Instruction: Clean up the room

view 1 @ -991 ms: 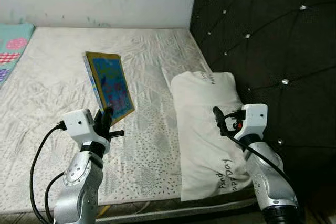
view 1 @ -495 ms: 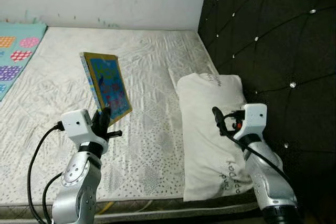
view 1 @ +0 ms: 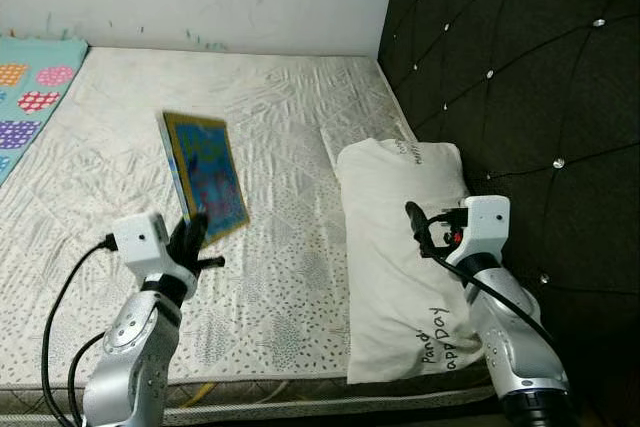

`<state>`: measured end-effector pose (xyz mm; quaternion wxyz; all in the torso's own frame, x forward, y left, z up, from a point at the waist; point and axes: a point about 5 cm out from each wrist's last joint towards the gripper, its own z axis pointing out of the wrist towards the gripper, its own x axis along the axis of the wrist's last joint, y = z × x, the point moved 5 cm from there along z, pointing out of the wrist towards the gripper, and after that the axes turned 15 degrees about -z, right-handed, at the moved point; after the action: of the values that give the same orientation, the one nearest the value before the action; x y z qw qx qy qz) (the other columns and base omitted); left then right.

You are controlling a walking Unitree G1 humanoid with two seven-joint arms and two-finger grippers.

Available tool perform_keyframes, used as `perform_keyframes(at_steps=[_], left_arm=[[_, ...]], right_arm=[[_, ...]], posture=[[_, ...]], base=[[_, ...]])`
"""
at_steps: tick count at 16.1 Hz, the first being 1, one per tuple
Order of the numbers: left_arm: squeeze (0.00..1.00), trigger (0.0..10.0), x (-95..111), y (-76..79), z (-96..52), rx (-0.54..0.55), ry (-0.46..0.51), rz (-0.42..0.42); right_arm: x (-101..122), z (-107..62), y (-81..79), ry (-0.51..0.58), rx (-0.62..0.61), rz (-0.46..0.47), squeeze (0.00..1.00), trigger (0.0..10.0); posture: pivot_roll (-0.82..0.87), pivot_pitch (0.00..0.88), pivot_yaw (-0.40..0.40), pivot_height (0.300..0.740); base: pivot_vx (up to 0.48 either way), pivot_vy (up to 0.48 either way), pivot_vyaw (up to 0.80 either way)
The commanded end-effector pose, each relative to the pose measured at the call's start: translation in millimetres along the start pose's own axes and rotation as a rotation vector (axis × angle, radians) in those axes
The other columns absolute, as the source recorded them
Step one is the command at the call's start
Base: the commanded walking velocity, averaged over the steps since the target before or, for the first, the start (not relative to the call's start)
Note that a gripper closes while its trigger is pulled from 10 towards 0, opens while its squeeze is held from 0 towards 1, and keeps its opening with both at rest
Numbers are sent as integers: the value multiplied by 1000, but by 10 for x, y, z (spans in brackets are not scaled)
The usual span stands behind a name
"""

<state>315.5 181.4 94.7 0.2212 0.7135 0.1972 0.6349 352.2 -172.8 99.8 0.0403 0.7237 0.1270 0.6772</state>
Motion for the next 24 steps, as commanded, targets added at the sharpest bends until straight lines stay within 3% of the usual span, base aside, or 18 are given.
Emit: perform_keyframes(at_steps=[1,9,12,24], left_arm=[[0,10000,74,83,48,-41,11,-7],[0,10000,43,276,12,-99,19,-23],[0,10000,51,298,11,-105,26,-26],[0,10000,59,321,-55,-96,31,-24]], right_arm=[[-9,11,65,-9,-11,-3,0,10000],[23,12,18,-3,0,23,0,10000],[25,-3,17,-2,-5,20,0,10000],[42,-31,2,6,5,21,0,10000]], posture=[[-50,0,-56,740],[-49,0,-59,740],[-53,0,-58,740],[-54,19,-62,740]], base=[[0,0,0],[0,0,-191],[0,0,-783],[0,0,0]])
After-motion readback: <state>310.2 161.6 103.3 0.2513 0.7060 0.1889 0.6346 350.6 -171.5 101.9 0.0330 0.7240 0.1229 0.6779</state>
